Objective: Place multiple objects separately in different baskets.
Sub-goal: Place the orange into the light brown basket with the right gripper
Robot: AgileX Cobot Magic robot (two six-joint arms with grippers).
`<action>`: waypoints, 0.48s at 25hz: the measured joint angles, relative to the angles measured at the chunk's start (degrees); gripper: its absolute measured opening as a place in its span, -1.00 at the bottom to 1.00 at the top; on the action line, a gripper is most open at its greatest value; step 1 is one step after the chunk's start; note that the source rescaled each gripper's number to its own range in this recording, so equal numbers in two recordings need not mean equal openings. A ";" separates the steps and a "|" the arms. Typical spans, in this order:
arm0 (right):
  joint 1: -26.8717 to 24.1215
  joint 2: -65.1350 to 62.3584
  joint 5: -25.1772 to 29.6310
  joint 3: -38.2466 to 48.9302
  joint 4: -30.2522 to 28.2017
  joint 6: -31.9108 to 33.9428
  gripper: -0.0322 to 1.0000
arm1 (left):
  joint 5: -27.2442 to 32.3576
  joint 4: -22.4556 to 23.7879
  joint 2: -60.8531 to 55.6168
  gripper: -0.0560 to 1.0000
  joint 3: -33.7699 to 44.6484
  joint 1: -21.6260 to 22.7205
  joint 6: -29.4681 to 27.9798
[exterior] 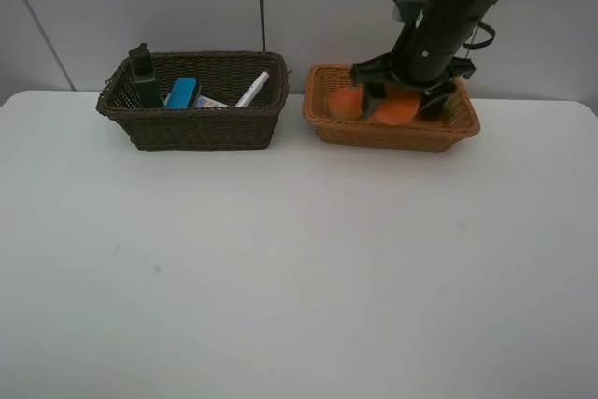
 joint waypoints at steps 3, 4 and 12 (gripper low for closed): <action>-3.38 5.00 -0.35 -4.51 0.19 -1.01 0.36 | 0.00 0.00 0.00 1.00 0.00 0.00 0.00; -4.19 6.21 -0.63 -5.72 0.26 -1.27 0.36 | 0.00 0.00 0.00 1.00 0.00 0.00 0.00; -5.26 8.49 -3.14 -8.02 -0.15 -1.48 0.78 | 0.00 0.00 0.00 1.00 0.00 0.00 0.00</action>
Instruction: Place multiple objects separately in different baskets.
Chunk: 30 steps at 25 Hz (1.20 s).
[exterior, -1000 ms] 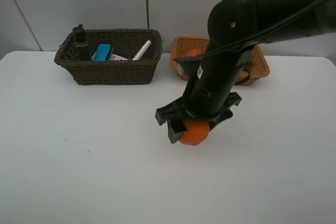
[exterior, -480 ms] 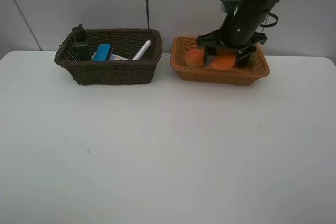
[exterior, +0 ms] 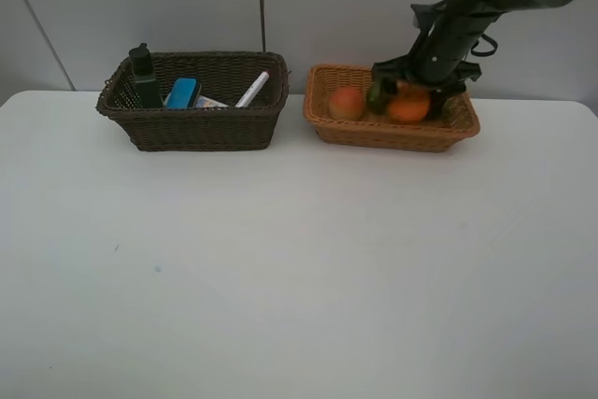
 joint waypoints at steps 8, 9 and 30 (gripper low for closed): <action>0.00 -2.29 4.93 -0.29 0.00 0.00 0.99 | 0.00 0.00 0.00 1.00 0.00 0.00 0.00; 0.00 -3.37 5.36 -0.29 -0.05 0.00 1.00 | 0.00 0.00 0.00 1.00 0.00 0.00 0.00; -16.64 -30.51 8.31 19.53 -1.05 1.98 1.00 | 0.00 0.00 0.00 1.00 0.00 0.00 0.00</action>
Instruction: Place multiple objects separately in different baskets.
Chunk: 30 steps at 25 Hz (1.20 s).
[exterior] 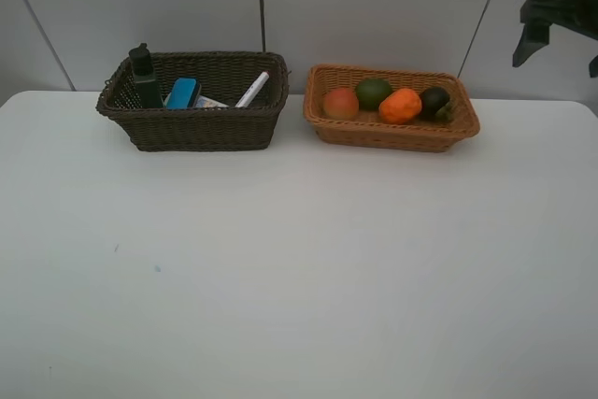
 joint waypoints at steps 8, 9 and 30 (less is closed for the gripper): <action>0.00 -32.48 -3.82 30.57 -0.01 0.85 1.00 | 0.00 0.00 0.00 1.00 0.00 0.00 0.00; 0.00 -37.31 -3.77 33.66 -0.01 0.92 1.00 | 0.00 0.00 0.00 1.00 0.00 0.00 0.00; 0.17 -94.40 9.20 48.80 1.58 -3.11 1.00 | 0.00 0.11 0.00 1.00 0.00 0.00 0.00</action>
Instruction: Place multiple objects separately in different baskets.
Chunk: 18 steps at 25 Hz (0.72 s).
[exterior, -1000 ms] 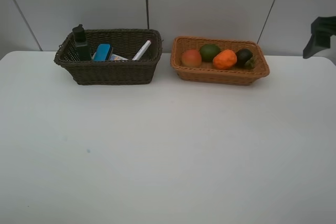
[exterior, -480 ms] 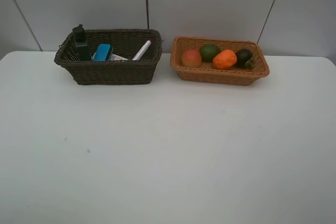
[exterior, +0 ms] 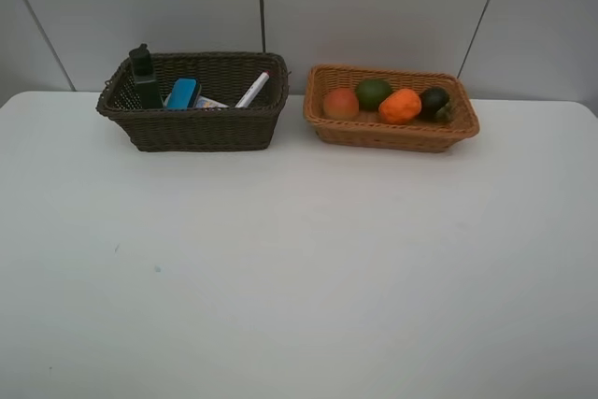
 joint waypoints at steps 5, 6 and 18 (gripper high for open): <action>0.36 0.00 -0.39 0.00 0.23 -1.19 1.00 | 0.00 0.05 0.00 1.00 0.00 0.00 0.00; 0.41 0.00 -0.39 0.00 0.23 -1.19 1.00 | 0.00 0.05 0.00 1.00 0.00 0.00 0.00; 0.41 0.00 -0.39 0.00 0.23 -1.23 1.00 | 0.00 0.05 0.00 1.00 0.00 0.00 0.00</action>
